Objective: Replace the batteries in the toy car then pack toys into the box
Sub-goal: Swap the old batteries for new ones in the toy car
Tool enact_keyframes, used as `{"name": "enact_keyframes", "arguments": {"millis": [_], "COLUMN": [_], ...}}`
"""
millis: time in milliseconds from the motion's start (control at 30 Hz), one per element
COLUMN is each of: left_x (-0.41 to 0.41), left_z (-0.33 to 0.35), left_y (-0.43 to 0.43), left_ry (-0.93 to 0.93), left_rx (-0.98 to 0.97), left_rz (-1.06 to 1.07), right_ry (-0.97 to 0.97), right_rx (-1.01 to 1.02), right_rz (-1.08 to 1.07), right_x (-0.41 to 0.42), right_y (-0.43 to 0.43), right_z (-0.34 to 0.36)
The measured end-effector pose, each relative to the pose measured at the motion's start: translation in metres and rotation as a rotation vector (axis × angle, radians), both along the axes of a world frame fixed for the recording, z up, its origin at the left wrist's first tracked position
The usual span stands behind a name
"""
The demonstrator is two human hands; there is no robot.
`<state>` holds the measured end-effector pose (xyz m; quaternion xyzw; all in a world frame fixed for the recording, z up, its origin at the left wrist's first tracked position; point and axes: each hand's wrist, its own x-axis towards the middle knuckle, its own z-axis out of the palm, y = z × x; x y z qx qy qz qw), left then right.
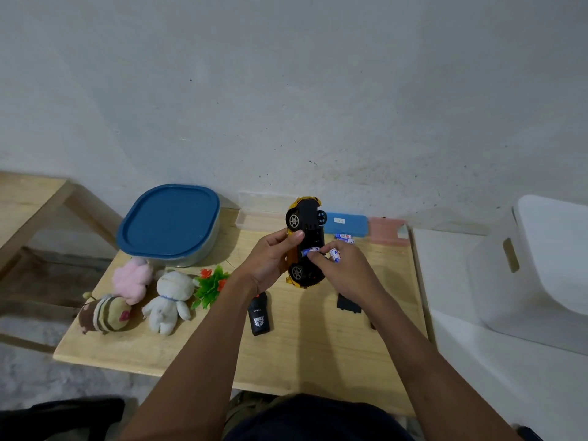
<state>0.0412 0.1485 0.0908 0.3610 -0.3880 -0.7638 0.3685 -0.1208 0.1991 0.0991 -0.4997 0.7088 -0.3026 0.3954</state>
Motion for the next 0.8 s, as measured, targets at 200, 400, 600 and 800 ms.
{"name": "enact_keyframes", "arguments": {"millis": [200,400,600,800], "left_x": [-0.001,0.0,0.0,-0.002], "left_z": [0.002,0.003,0.003,0.004], "left_y": [0.002,0.001,0.002,0.007], "left_ry": [0.02,0.026,0.026,0.03], "left_rx": [0.006,0.0,-0.004,0.015], "left_rz": [-0.021,-0.025,-0.061,-0.074], "right_ry": [-0.106,-0.108,-0.006,0.086], "right_rx": [0.0,-0.071,-0.16,-0.145], "right_rz": [0.006,0.041,0.094,0.175], "right_x": [-0.002,-0.007,-0.019,-0.027], "right_y": [0.002,0.006,0.01,0.007], "right_z": [0.002,0.004,0.0,0.007]}}
